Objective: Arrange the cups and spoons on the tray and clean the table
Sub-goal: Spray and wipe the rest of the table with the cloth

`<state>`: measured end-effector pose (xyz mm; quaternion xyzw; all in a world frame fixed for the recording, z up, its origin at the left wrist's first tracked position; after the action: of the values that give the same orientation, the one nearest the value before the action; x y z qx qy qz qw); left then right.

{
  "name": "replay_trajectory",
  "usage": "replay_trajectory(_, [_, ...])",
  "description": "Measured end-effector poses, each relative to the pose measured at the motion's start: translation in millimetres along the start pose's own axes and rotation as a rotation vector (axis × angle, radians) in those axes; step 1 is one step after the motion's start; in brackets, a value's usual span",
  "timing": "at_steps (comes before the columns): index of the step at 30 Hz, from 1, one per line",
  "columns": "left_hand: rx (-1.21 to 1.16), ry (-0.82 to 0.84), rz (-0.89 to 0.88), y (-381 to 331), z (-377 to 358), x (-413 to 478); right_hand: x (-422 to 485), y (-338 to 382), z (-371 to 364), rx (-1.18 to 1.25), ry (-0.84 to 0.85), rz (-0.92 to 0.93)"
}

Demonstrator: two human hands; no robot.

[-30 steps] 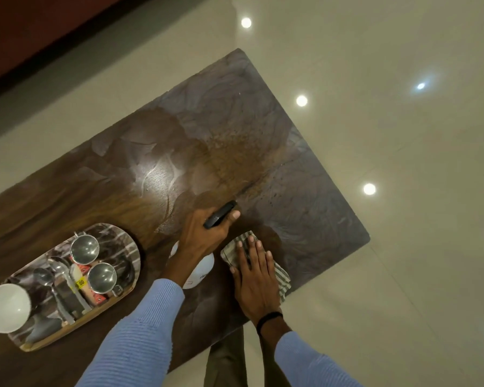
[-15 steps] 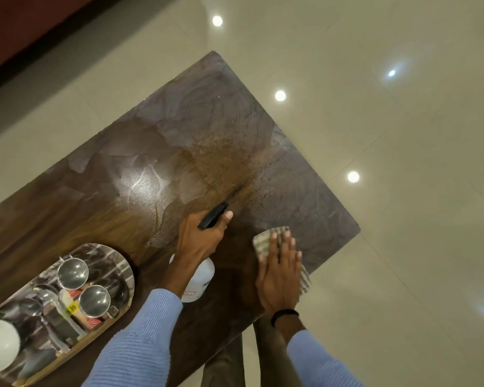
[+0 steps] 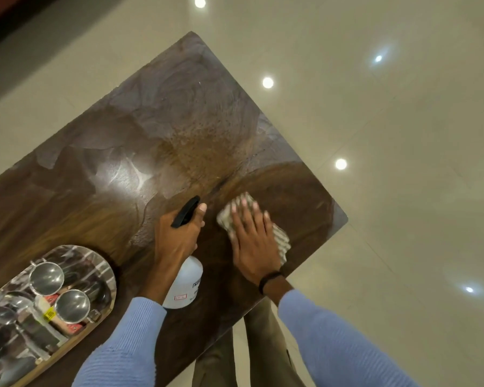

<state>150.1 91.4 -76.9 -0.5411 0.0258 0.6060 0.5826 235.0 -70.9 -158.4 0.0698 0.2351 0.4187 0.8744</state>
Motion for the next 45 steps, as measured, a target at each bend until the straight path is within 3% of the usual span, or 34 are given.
replay_trajectory(2, [-0.016, 0.000, 0.014, -0.2, 0.1, -2.7, -33.7, -24.8, -5.4, -0.012, 0.005, -0.017])
replay_trajectory(8, [-0.074, -0.006, 0.006, 0.4, -0.2, -3.7, 8.5, -141.8, 48.2, 0.127, -0.189, -0.638])
replay_trajectory(10, [-0.088, -0.004, 0.008, -0.5, -3.9, -3.0, 40.6, -129.3, 54.9, 0.179, -0.228, -0.689])
replay_trajectory(12, [-0.091, -0.006, 0.008, -1.6, -7.1, -2.6, 47.7, -95.1, 46.1, 0.118, -0.217, -0.582])
replay_trajectory(15, [-0.089, -0.023, 0.030, -4.3, -7.3, -2.0, 4.8, -47.3, 17.3, -0.002, -0.053, -0.229])
replay_trajectory(17, [-0.115, -0.029, 0.056, -6.1, -4.7, -1.3, -21.2, -46.8, 8.9, -0.021, 0.014, -0.089])
replay_trajectory(19, [-0.153, -0.034, 0.076, -6.3, -2.0, 1.3, -15.2, -63.8, 16.9, -0.009, 0.020, -0.113])
replay_trajectory(22, [-0.161, -0.047, 0.080, -6.9, 2.4, 8.0, 41.4, -75.9, 42.3, 0.003, -0.067, -0.293])
replay_trajectory(26, [-0.172, -0.086, 0.084, -6.5, 6.5, 16.0, 150.1, -34.1, 67.0, 0.090, -0.183, -0.351])
replay_trajectory(30, [-0.181, -0.131, 0.084, -11.5, 10.6, 24.3, 160.0, 43.7, 42.5, -0.027, -0.068, 0.062])
replay_trajectory(34, [-0.151, -0.140, 0.072, -20.5, 15.7, 29.2, 81.8, 33.8, 24.5, -0.066, 0.063, 0.345])
replay_trajectory(36, [-0.162, -0.136, 0.087, -23.1, 17.8, 32.7, 75.4, -0.4, 33.9, -0.094, 0.059, 0.303])
replay_trajectory(39, [-0.179, -0.123, 0.108, -24.7, 19.0, 39.9, 125.1, -38.6, 60.3, -0.109, -0.036, 0.008])
replay_trajectory(42, [-0.194, -0.116, 0.100, -27.2, 18.6, 45.8, 198.8, -25.1, 82.8, 0.018, -0.163, -0.238])
replay_trajectory(43, [-0.197, -0.121, 0.098, -28.3, 18.2, 47.9, 214.2, -10.8, 82.6, 0.041, -0.170, -0.243])
replay_trajectory(45, [-0.201, -0.131, 0.101, -31.4, 18.6, 51.6, 214.8, 25.1, 70.7, -0.007, -0.126, -0.063])
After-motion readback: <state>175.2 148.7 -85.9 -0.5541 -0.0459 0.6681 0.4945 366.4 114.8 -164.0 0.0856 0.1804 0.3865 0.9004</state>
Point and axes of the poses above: each hand's wrist, its own x-axis towards the middle knuckle, its own z-axis out of the back of the hand, y = z × x, the point moved 3 cm from there along x, towards the middle knuckle, and after that the axes turned 4 degrees about y, right-handed, at the moved point
